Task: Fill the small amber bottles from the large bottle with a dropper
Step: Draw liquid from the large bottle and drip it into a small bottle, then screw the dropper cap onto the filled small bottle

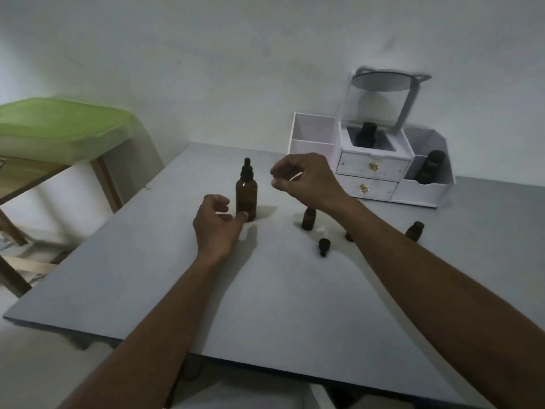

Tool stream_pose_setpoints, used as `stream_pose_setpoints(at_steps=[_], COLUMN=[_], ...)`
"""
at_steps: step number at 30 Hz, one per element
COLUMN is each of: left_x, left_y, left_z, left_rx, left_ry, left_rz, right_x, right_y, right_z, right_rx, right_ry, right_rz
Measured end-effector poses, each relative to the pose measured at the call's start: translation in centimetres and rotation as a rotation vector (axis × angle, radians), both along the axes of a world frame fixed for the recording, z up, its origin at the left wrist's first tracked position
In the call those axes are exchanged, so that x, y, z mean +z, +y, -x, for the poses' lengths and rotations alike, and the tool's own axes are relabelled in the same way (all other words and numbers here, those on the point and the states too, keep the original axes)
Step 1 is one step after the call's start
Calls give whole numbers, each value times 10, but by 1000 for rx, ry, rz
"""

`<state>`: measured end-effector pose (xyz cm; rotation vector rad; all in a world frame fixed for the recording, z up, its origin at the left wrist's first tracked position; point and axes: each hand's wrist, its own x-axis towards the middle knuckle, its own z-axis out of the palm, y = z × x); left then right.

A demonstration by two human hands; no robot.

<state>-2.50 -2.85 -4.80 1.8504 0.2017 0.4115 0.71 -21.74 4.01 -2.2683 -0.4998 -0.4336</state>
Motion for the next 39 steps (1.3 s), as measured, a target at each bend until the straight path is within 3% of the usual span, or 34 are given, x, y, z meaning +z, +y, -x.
stream_pose_setpoints(at_steps=[4,7,16,20,24,27,31,39], left_x=[1,2,0,-1,1,2,3,-2], left_y=[-12,-29,-82,-94,-99,-102,-105,-102], left_z=[18,25,4,-5,-10,-13,-14,-18], left_rx=[-94,-178,-325,-377,-430,-440,-436,-447], left_ry=[9,19,29,28,45,34,10,-30], left_rz=[-9,-9,-32,-29,-23,-58,-78,-71], right_x=[5,-1,-37,-39,-20,-15,-16,-30], right_y=[-37,-53,-70,-75,-81,-85,-81,-70], right_z=[23,39,59,57,50,38,27,21], right_rx=[96,108,44,52,-6,-118,-159,-132], right_ry=[292,389,342,279,133,64,91,116], right_rz=[261,443,765,589,85,-178,-240,-138])
